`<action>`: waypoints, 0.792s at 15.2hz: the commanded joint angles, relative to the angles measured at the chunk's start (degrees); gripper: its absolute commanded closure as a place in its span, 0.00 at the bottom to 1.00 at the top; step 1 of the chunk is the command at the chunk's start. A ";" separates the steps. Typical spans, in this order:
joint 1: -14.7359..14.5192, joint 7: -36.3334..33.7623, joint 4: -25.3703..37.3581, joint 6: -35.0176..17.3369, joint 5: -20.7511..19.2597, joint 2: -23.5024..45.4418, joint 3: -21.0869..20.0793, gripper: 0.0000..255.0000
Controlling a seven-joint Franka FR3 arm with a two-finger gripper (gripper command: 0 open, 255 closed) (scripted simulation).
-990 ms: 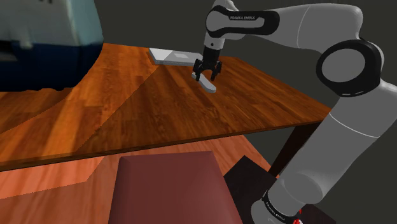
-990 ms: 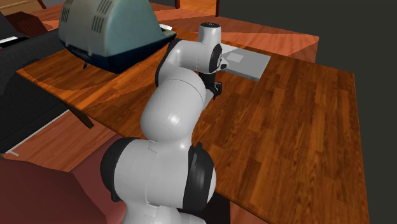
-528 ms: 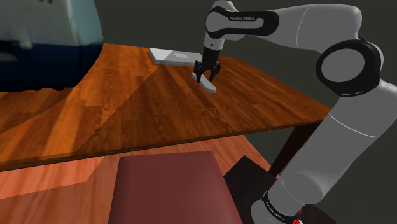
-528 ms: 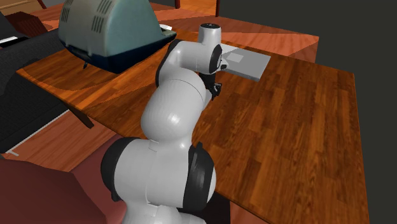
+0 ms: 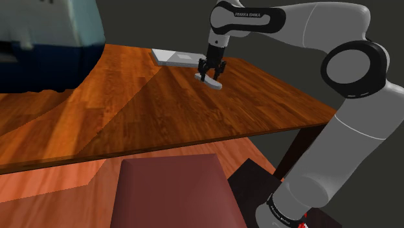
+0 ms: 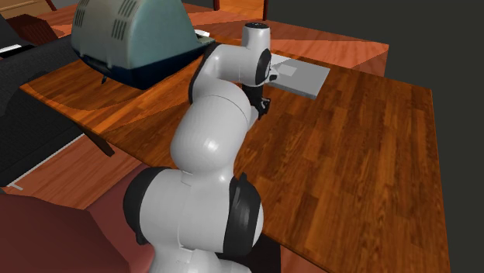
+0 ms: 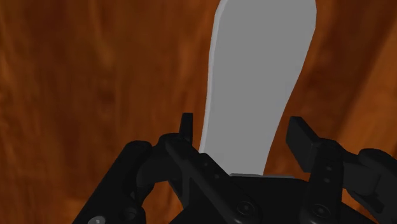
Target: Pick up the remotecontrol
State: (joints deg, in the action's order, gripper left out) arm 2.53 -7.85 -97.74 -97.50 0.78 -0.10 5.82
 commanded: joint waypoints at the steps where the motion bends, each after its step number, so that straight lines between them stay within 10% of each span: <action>1: 0.00 -0.01 1.55 1.46 0.00 0.11 0.00 1.00; 12: 0.09 0.02 11.73 9.82 0.19 1.94 0.08 1.00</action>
State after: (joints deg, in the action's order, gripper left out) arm 2.59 -7.86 -86.57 -88.19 0.96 1.77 5.88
